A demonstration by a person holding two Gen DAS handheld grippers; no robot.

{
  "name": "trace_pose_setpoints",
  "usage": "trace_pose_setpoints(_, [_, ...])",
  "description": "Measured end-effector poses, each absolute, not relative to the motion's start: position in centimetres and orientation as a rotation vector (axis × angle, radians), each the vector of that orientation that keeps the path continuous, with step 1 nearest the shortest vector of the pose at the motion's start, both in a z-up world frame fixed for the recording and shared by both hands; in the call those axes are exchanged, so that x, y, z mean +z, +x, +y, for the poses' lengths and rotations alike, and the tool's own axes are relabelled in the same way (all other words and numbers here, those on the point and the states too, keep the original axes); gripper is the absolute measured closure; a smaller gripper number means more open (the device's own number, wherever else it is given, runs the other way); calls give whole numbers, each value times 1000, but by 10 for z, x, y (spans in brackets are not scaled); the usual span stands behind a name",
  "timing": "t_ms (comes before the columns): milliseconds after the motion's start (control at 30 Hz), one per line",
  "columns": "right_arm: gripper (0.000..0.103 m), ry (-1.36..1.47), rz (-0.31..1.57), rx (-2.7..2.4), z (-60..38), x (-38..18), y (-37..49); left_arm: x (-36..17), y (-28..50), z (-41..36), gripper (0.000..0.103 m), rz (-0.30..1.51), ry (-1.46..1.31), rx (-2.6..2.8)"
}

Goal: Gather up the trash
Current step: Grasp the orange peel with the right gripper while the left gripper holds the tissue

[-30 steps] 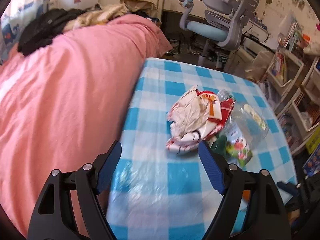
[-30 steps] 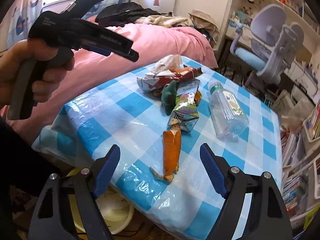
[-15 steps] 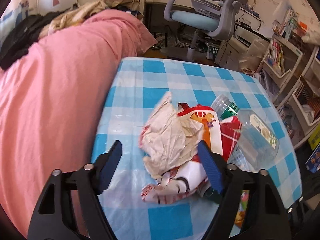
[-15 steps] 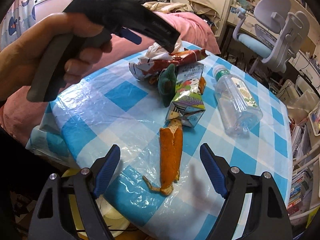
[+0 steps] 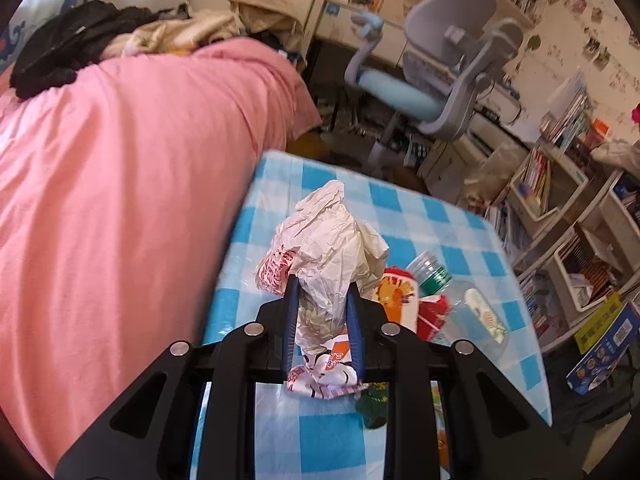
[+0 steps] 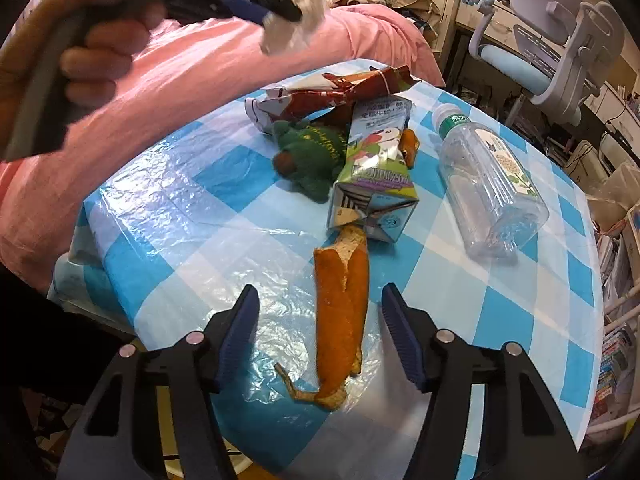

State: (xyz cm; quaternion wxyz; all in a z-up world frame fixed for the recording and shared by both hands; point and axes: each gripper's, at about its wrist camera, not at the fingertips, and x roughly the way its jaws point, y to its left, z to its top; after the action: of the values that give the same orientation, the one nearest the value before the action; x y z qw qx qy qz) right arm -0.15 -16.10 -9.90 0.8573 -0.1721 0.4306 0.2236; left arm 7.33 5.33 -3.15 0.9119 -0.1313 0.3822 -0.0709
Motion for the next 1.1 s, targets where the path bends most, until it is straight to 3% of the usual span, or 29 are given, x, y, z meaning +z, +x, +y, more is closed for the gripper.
trace_pose_setpoints(100, [50, -354, 907, 472, -160, -98, -3, -13, 51, 59, 82, 741, -279, -155])
trace_pose_setpoints(233, [69, -335, 917, 474, -161, -99, -4, 2, 17, 57, 82, 699, -251, -168])
trace_pose_setpoints(367, [80, -335, 915, 468, -164, -98, -5, 3, -18, 57, 82, 696, -238, -156])
trace_pose_setpoints(1100, [84, -343, 873, 488, -160, -91, -14, 3, -32, 51, 82, 700, -204, -158])
